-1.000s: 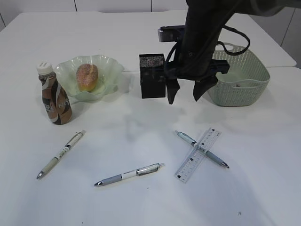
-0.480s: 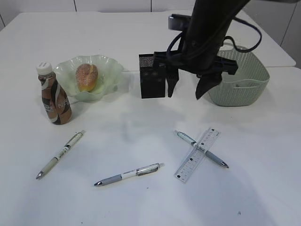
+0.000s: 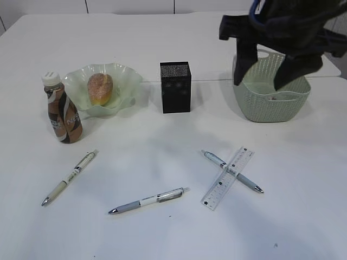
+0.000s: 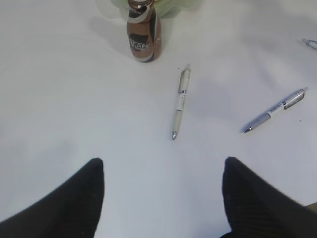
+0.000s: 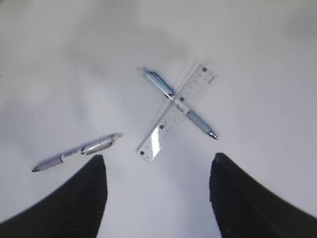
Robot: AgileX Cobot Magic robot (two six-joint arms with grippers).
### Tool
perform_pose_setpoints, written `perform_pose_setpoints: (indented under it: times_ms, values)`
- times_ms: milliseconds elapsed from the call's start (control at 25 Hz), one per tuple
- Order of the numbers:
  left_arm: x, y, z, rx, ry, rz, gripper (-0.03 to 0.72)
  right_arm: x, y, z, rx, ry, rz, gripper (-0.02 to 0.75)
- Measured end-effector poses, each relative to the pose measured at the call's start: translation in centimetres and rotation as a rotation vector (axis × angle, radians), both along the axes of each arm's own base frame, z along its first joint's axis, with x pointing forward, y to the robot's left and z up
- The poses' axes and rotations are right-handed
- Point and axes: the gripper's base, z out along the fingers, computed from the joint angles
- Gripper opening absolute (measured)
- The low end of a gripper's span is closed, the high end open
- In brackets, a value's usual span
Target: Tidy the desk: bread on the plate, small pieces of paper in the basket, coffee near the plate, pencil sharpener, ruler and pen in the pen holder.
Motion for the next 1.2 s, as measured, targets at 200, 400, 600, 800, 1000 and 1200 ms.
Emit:
perform_pose_setpoints:
  times_ms: [200,400,600,800,1000,1200]
  values:
    - [-0.2,-0.7,0.0,0.0,0.0,-0.052,0.526,-1.7,-1.1,-2.9,-0.041,0.102,-0.111,0.512]
    - [-0.3,-1.1,0.0,0.0,0.0,-0.078,0.526,-2.1,-1.2,-4.1,-0.038,0.146,-0.195,0.512]
    - [-0.3,-1.1,0.0,0.0,-0.002,-0.08,0.526,-1.2,-0.8,-4.8,0.012,0.108,-0.266,0.512]
    - [-0.3,-1.1,0.0,0.0,-0.002,-0.08,0.526,-0.3,-0.4,-6.5,0.015,0.147,-0.343,0.512]
    - [-0.3,-1.1,0.0,0.001,0.004,-0.08,0.526,1.3,0.3,-9.5,0.028,0.19,-0.468,0.512]
    - [-0.3,-1.1,0.0,0.001,0.004,-0.08,0.526,2.5,0.4,-11.8,-0.025,0.184,-0.466,0.512]
